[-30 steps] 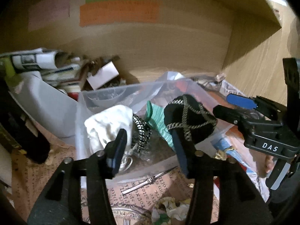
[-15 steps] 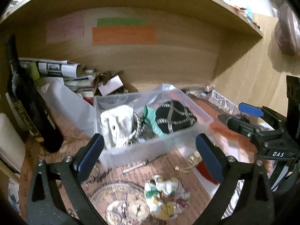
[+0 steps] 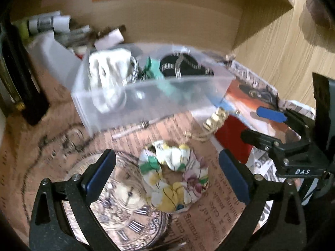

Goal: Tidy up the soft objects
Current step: 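Grasp the red velvet pouch with the right tool while the left tool grasps the floral scrunchie, then lower the pouch and scrunchie into the clear bin and open both tools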

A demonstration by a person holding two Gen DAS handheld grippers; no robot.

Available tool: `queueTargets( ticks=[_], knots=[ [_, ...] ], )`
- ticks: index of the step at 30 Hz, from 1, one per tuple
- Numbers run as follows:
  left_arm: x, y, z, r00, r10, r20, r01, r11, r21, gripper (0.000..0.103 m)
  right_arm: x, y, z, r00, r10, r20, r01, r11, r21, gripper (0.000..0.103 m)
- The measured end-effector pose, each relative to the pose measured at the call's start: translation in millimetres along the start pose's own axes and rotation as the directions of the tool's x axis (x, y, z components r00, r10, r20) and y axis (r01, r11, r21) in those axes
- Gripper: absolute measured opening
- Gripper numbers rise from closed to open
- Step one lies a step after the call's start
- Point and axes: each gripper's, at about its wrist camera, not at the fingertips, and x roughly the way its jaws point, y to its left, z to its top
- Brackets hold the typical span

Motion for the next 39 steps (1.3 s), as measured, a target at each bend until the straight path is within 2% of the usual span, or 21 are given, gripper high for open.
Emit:
queueTargets(
  ticks=[5, 9, 11, 12, 15, 17, 19, 21, 22, 25, 29, 39],
  knots=[
    [23, -4, -7, 0.998, -0.01, -0.061, 0.009, 1.0, -0.011, 0.1, 26, 1, 6, 0.997, 0.024, -0.08, -0.025, 0.999, -0.019, 0.084],
    [32, -7, -10, 0.997, -0.004, -0.075, 0.003, 1.0, -0.01, 0.098, 45, 1, 8, 0.99, 0.033, -0.136, -0.036, 0.999, -0.024, 0.083],
    [33, -9, -11, 0.998, 0.008, -0.066, -0.008, 1.0, 0.001, 0.09, 51, 1, 8, 0.987, 0.046, -0.154, -0.051, 0.998, -0.024, 0.08],
    [33, -9, -10, 0.998, 0.009, -0.064, -0.009, 1.0, 0.006, 0.083, 52, 2, 8, 0.986, 0.05, -0.16, -0.055, 0.998, -0.026, 0.074],
    [34, -11, -11, 0.998, 0.022, -0.051, -0.022, 1.0, 0.013, 0.072, 52, 5, 7, 0.987, 0.046, -0.152, -0.053, 0.998, -0.043, 0.063],
    [35, -10, -10, 0.999, 0.027, -0.045, -0.026, 1.0, 0.015, 0.061, 51, 5, 7, 0.989, 0.045, -0.142, -0.052, 0.998, -0.048, 0.058],
    [33, -7, -9, 0.999, 0.026, -0.041, -0.026, 1.0, 0.014, 0.046, 50, 4, 6, 0.99, 0.046, -0.135, -0.053, 0.998, -0.047, 0.053],
    [31, -4, -7, 0.999, 0.021, -0.042, -0.02, 1.0, 0.012, 0.037, 48, 4, 6, 0.99, 0.055, -0.127, -0.061, 0.997, -0.04, 0.042],
    [31, -2, -7, 0.999, 0.018, -0.043, -0.017, 1.0, 0.011, 0.032, 47, 3, 6, 0.991, 0.057, -0.12, -0.062, 0.997, -0.037, 0.041],
    [26, 2, -6, 0.999, 0.01, -0.038, -0.01, 1.0, 0.005, 0.027, 43, 5, 6, 0.992, 0.061, -0.107, -0.066, 0.997, -0.042, 0.031],
    [12, 6, -3, 1.0, 0.015, -0.004, -0.015, 1.0, 0.003, 0.025, 37, 7, 8, 0.994, 0.074, -0.086, -0.077, 0.996, -0.037, 0.02],
    [-35, 8, 23, 0.989, 0.027, 0.145, -0.026, 1.0, -0.009, 0.025, 4, 12, 25, 0.994, 0.105, 0.029, -0.104, 0.994, -0.032, 0.018]
  ],
)
